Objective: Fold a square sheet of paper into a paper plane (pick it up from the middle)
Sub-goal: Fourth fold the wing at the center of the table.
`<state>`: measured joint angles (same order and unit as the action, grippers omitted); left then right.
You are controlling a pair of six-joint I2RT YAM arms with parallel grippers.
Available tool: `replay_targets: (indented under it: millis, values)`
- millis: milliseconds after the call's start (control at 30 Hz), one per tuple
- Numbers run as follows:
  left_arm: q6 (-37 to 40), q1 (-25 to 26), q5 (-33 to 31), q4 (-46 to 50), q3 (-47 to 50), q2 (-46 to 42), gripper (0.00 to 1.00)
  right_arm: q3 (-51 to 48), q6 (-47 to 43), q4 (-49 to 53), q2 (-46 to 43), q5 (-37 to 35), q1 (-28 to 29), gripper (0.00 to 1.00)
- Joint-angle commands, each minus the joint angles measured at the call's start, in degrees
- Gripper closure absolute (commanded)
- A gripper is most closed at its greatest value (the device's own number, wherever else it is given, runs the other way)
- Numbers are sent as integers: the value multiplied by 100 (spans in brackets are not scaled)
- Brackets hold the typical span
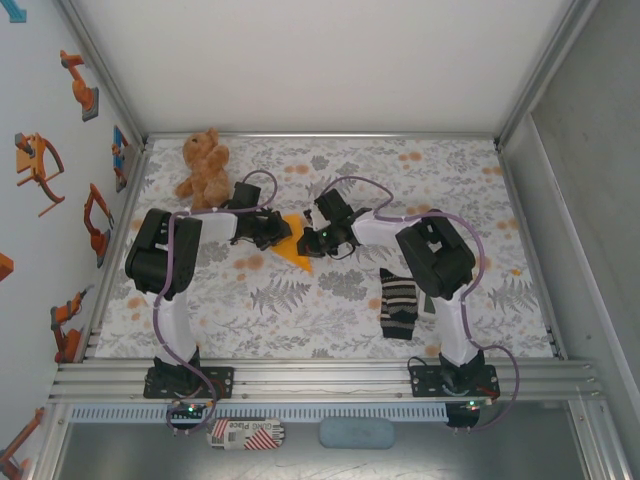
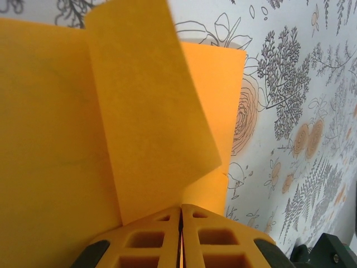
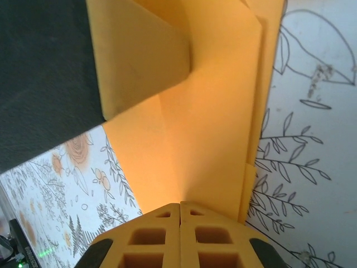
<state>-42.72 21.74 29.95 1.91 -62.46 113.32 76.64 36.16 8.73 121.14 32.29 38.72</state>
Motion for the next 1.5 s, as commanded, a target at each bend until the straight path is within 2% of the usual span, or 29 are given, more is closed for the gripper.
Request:
replay_targets:
  millis: [0,367,833,1267,1467]
  values:
    - [185,-15,-514,736,10,288,91,134,-170,316,106,73,39,100]
    - [176,-15,-832,1231,-130,463,91,-119,-381,612,-56,229,44,100]
    - [150,-12,-875,1284,-100,484,92,-623,-479,675,-489,662,101,100]
    - [141,-12,-882,1294,-90,504,92,-1007,-445,742,-683,664,114,100]
    - [159,-14,-766,1224,-68,448,92,-1173,-150,230,-1098,454,105,100]
